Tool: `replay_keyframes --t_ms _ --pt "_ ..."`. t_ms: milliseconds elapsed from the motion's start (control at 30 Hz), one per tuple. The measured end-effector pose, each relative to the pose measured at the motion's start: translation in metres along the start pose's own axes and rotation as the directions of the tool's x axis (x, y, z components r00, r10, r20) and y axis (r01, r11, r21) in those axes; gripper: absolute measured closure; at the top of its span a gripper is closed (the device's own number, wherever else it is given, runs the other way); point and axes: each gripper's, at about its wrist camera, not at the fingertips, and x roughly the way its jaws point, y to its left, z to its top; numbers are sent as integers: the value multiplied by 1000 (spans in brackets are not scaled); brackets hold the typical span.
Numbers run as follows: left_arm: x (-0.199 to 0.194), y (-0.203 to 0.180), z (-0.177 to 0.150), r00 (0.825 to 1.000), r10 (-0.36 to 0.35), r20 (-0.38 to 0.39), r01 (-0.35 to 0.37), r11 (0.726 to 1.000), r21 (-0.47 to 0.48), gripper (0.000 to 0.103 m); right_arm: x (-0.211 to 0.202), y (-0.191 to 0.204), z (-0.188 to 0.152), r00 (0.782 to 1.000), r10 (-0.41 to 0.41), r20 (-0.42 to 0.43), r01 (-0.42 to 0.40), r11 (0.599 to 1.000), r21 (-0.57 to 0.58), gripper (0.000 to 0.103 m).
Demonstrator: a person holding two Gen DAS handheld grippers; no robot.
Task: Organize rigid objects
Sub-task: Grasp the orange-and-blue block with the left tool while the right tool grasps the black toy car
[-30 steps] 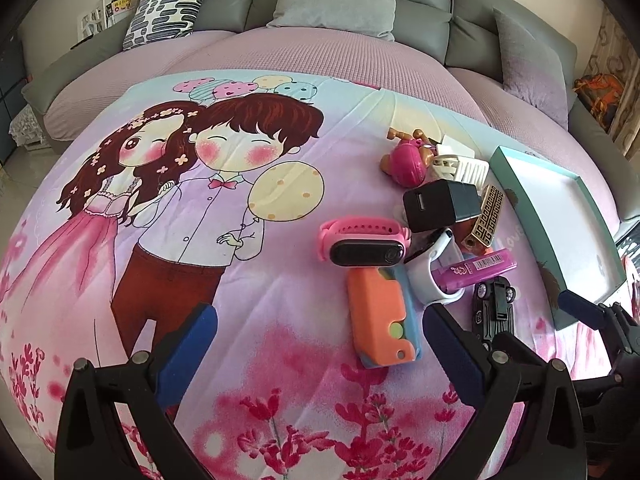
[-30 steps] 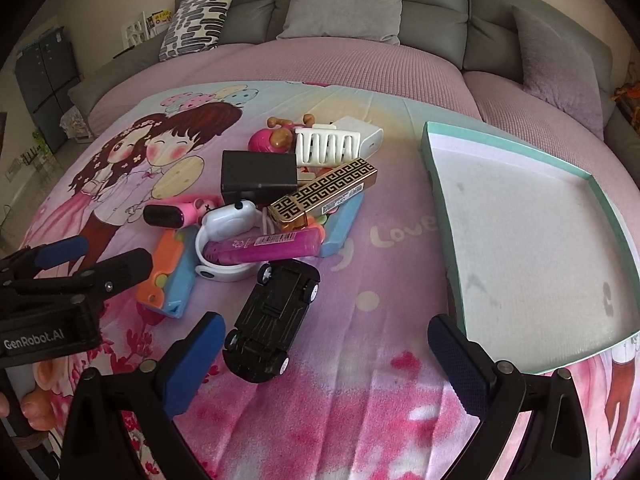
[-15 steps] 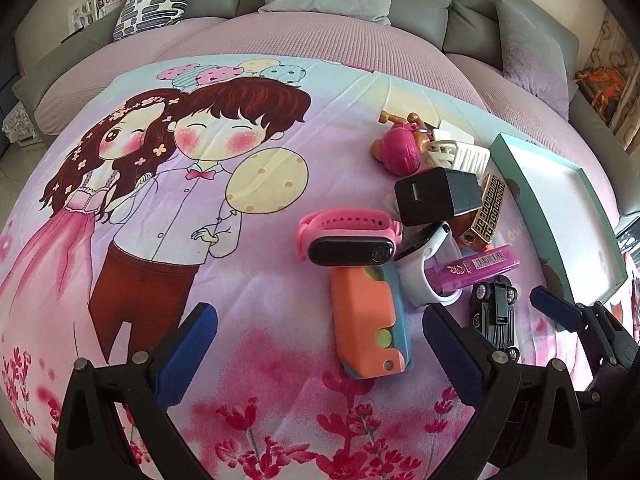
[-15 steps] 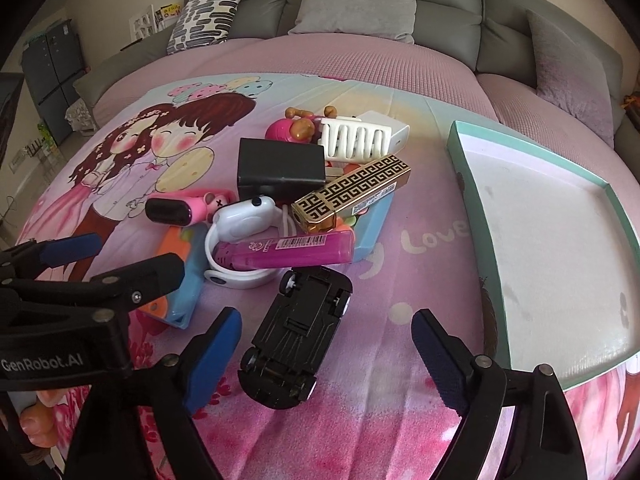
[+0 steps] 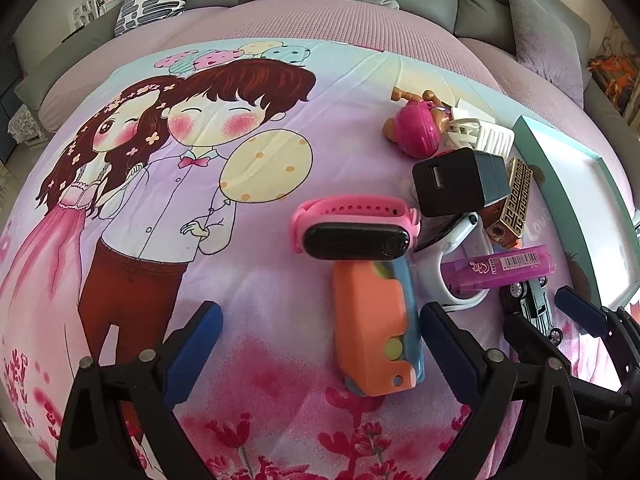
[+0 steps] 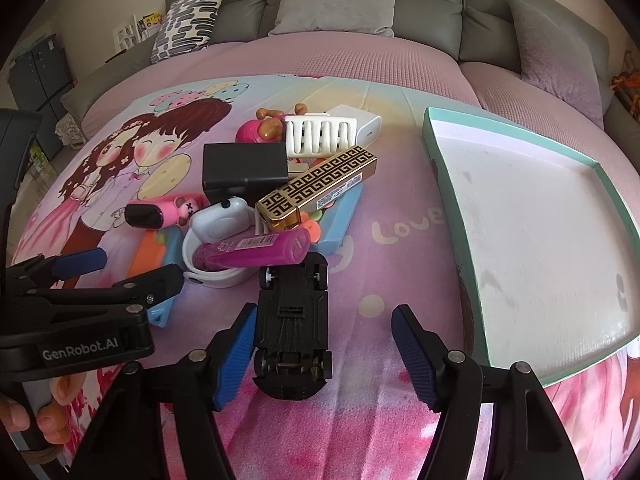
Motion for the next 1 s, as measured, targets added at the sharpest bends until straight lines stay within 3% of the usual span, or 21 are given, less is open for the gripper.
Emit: replay_keyframes --t_ms 400,833,1000 --pt "-3 2 -1 998 55 22 -55 998 26 24 1 -9 1 1000 -6 -6 6 1000 30 38" --pt "-8 -18 -4 998 39 53 -44 995 93 59 2 -9 2 1000 -2 -3 3 999 35 38" --pt "-9 -19 -7 998 43 52 -47 995 90 59 3 -9 2 1000 -2 -1 2 999 36 41"
